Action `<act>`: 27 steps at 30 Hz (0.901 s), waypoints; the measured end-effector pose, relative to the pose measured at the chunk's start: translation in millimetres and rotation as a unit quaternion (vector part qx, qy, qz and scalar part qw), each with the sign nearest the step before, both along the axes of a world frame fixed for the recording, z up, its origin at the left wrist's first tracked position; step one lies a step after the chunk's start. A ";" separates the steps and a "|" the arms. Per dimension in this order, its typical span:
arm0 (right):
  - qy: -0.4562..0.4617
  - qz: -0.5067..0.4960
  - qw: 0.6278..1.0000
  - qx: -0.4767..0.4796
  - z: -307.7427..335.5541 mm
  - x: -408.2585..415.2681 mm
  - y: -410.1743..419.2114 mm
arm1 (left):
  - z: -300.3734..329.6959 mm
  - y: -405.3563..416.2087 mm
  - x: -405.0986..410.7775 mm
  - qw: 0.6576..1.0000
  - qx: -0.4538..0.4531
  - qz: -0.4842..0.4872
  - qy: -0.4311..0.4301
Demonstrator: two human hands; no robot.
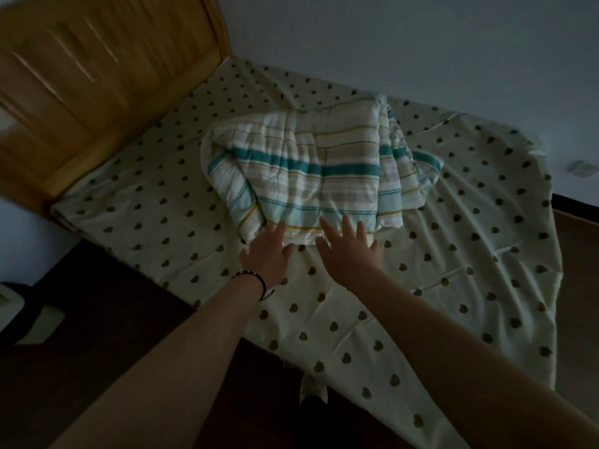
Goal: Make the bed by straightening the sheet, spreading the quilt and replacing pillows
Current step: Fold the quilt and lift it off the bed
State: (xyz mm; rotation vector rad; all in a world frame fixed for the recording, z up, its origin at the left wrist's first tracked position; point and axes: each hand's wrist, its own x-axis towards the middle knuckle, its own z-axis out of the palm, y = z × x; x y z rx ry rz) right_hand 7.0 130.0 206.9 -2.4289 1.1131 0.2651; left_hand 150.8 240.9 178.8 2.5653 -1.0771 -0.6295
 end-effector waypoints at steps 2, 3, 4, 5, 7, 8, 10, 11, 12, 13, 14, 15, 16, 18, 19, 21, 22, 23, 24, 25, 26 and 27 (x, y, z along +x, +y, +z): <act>0.017 -0.005 1.000 0.002 -15.5 33.3 -19.8 | -11.9 -14.2 38.4 1.000 0.023 0.006 -0.015; 0.023 -0.009 1.000 0.001 -21.4 41.4 -27.2 | -13.5 -18.3 50.0 0.999 0.029 0.008 -0.025; 0.033 -0.008 0.999 0.001 -28.5 57.0 -35.7 | -20.0 -22.8 67.9 0.999 0.034 0.015 -0.020; 0.045 -0.007 0.999 0.000 -35.0 68.7 -42.0 | -23.2 -25.9 81.3 0.999 0.033 0.025 -0.003; 0.067 -0.010 0.998 -0.008 -46.6 93.2 -54.1 | -33.6 -35.5 110.6 0.997 0.002 0.037 0.065; 0.077 -0.014 0.997 -0.012 -50.8 102.5 -58.8 | -38.8 -41.2 123.7 0.995 -0.016 0.039 0.090; 0.092 -0.019 0.996 -0.011 -59.3 122.4 -68.7 | -45.8 -53.5 150.4 0.995 -0.026 0.027 0.095; 0.096 -0.026 0.995 -0.008 -63.9 131.5 -73.4 | -48.1 -60.9 162.7 0.996 -0.025 0.017 0.087; 0.098 -0.034 0.995 -0.003 -66.8 142.0 -78.1 | -51.0 -69.1 175.5 0.996 -0.018 0.011 0.085; 0.100 -0.042 0.994 0.000 -69.1 150.4 -81.7 | -52.9 -76.1 185.5 0.996 -0.008 0.008 0.089; 0.102 -0.052 0.993 0.005 -70.9 161.5 -86.6 | -56.7 -85.0 198.0 0.995 0.003 0.005 0.097; 0.100 -0.062 0.993 0.014 -73.7 171.4 -91.8 | -60.2 -94.0 208.9 0.994 0.020 0.004 0.109; 0.098 -0.083 0.991 0.027 -77.7 185.7 -98.5 | -65.7 -104.8 223.9 0.992 0.039 0.000 0.119; 0.094 -0.133 0.985 0.051 -84.1 208.5 -110.8 | -75.8 -123.2 248.3 0.988 0.077 -0.012 0.133; 0.095 -0.154 0.982 0.060 -85.7 219.2 -116.7 | -78.7 -131.1 260.2 0.986 0.092 -0.020 0.138; 0.097 -0.186 0.976 0.064 -86.1 241.0 -126.5 | -80.2 -144.1 280.5 0.983 0.114 -0.046 0.135; 0.096 -0.198 0.973 0.065 -85.5 255.5 -130.7 | -80.0 -149.6 293.1 0.982 0.123 -0.059 0.134; 0.092 -0.206 0.972 0.065 -84.3 266.8 -132.8 | -78.6 -152.9 302.5 0.980 0.128 -0.069 0.133; 0.087 -0.213 0.971 0.065 -82.3 282.3 -134.0 | -77.6 -156.8 316.4 0.979 0.133 -0.078 0.132; 0.082 -0.215 0.971 0.062 -79.9 293.3 -134.3 | -75.8 -159.5 325.6 0.979 0.134 -0.085 0.127; 0.081 -0.215 0.972 0.059 -77.5 304.6 -134.3 | -73.4 -161.8 334.8 0.979 0.136 -0.090 0.120; 0.079 -0.212 0.973 0.056 -75.6 312.4 -134.2 | -70.0 -164.0 340.2 0.980 0.137 -0.091 0.113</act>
